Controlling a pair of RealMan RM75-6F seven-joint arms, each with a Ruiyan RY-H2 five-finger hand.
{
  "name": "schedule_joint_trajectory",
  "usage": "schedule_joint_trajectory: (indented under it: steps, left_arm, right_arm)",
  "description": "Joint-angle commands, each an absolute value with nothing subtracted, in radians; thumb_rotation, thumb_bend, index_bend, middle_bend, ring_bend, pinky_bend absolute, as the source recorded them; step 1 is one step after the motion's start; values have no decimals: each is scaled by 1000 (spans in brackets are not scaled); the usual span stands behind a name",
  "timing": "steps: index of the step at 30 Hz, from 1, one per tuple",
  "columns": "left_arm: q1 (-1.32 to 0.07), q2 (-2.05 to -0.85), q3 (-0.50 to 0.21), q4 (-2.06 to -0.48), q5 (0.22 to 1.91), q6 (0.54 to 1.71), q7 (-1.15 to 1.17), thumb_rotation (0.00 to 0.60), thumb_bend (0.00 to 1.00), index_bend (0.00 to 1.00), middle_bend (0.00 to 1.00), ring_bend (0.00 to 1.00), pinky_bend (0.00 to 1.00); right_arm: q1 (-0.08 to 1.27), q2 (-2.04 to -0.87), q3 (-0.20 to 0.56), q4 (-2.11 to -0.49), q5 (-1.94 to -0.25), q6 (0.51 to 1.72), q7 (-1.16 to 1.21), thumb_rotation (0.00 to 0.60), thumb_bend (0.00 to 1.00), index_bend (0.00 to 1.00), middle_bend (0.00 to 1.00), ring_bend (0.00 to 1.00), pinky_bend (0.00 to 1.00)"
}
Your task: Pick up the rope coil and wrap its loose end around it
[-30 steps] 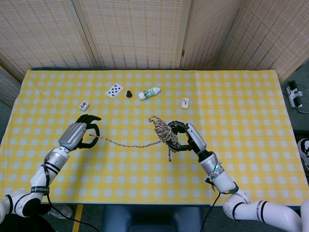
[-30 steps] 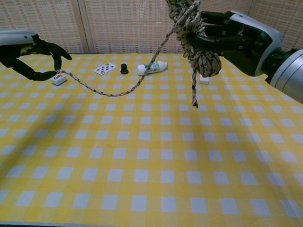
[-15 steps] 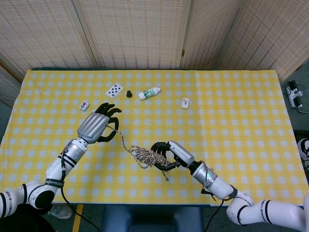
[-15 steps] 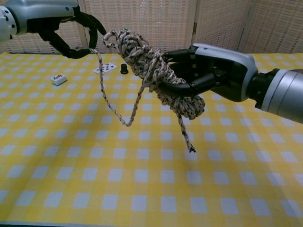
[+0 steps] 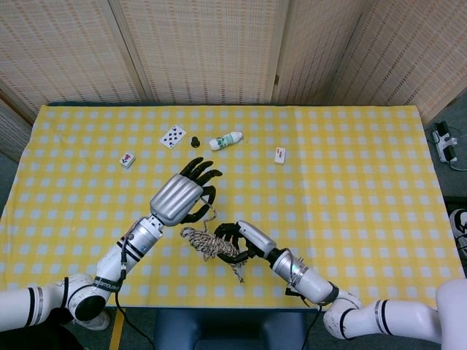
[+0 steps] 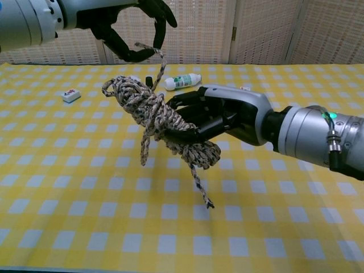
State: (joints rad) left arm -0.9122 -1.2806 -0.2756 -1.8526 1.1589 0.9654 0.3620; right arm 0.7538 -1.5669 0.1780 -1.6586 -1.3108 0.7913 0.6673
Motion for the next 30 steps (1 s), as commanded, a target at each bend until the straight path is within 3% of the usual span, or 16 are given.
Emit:
schedule_joint_trajectory:
  steps: [1, 7, 14, 24, 30]
  left_arm:
    - [-917, -1295, -258, -1889, 1205, 988, 382, 600, 541, 598, 213, 65, 0]
    - [-898, -1313, -225, -1939, 1280, 1026, 375, 600, 541, 599, 213, 63, 0]
    - [-840, -1322, -175, -1976, 1376, 1098, 323, 600, 541, 600, 204, 58, 0]
    - [-716, -1265, -111, -1943, 1455, 1202, 127, 600, 540, 604, 203, 55, 0]
    - [-665, -1222, -102, -1898, 1427, 1206, -26, 600, 541, 606, 203, 56, 0]
  right_arm:
    - [771, -1607, 208, -1665, -1206, 746, 633, 600, 717, 752, 595, 645, 652]
    - [762, -1658, 250, -1646, -1096, 750, 642, 600, 717, 752, 596, 646, 654]
    - [706, -1745, 314, -1616, -1022, 862, 677, 600, 717, 760, 608, 653, 665]
    - [623, -1767, 395, -1586, -1110, 975, 817, 600, 717, 773, 618, 659, 674]
    - [596, -1740, 401, -1586, -1216, 989, 931, 600, 717, 775, 619, 660, 674]
